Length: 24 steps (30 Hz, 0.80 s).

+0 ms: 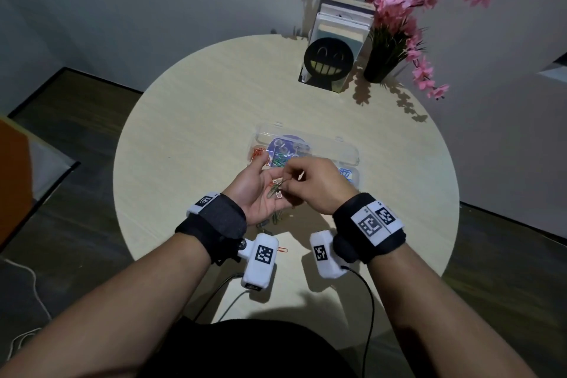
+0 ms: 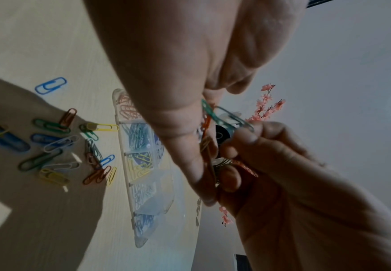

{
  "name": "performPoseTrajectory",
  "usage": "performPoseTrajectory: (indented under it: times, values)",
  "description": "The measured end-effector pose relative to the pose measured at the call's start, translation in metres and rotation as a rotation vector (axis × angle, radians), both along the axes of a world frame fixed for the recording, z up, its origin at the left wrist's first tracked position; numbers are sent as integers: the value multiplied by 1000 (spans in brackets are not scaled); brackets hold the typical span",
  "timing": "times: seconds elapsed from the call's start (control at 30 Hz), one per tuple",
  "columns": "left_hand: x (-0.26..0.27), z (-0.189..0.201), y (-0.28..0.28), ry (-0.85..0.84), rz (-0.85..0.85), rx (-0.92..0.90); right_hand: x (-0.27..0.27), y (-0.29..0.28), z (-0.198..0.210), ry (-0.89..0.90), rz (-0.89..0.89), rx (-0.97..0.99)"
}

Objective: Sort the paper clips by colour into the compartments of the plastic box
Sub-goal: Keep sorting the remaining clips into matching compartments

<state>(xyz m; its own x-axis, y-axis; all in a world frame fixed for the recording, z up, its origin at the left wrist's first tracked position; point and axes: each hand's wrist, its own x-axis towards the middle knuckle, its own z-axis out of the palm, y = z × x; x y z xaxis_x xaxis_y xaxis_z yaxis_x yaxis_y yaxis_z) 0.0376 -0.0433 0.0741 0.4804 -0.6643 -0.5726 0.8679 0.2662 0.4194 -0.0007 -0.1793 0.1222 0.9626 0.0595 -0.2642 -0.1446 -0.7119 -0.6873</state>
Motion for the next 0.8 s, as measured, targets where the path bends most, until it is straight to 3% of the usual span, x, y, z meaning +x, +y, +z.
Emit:
performPoseTrajectory:
  times: [0.13,0.2,0.4,0.57,0.8]
  values:
    - [1,-2,0,3,-9,5,3,-9,6,-18,-169,147]
    - [2,-1,-1,11,0,-12,3,-6,6,-34,-169,116]
    - [2,-2,-1,30,40,-48,-6,15,-4,-58,98,-137]
    - [4,-8,3,16,64,93,-9,34,-19,-84,279,-308]
    - [1,-11,6,40,94,112,-8,35,-22,-147,341,-306]
